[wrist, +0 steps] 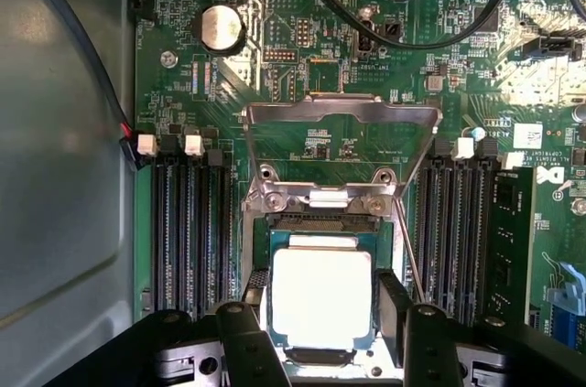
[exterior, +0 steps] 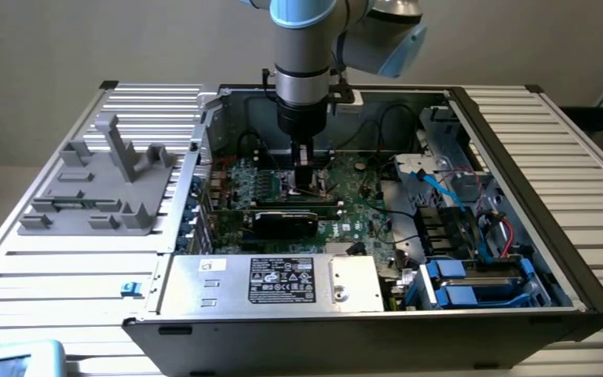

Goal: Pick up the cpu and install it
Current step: 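Place the cpu into insertion slot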

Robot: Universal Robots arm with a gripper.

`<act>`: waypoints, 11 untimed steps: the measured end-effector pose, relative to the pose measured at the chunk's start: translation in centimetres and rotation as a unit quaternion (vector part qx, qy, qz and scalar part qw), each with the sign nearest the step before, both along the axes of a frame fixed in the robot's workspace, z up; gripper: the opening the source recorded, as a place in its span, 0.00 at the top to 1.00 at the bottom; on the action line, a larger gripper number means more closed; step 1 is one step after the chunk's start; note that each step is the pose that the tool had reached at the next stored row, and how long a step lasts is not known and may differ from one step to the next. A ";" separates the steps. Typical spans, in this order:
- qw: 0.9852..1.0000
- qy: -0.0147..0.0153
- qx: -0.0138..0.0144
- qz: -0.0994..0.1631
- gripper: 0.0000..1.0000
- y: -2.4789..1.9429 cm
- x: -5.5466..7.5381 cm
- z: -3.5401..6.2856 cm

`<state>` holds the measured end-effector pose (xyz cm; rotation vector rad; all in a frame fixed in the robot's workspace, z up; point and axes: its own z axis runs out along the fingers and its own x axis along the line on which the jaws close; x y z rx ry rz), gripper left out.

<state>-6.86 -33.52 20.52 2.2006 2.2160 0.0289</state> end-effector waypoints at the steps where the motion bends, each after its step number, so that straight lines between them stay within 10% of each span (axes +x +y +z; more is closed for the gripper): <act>1: 1.000 0.000 0.000 0.000 0.44 0.00 0.0 0.00; 11: 1.000 -0.003 -0.004 -0.009 0.44 0.06 0.0 -0.05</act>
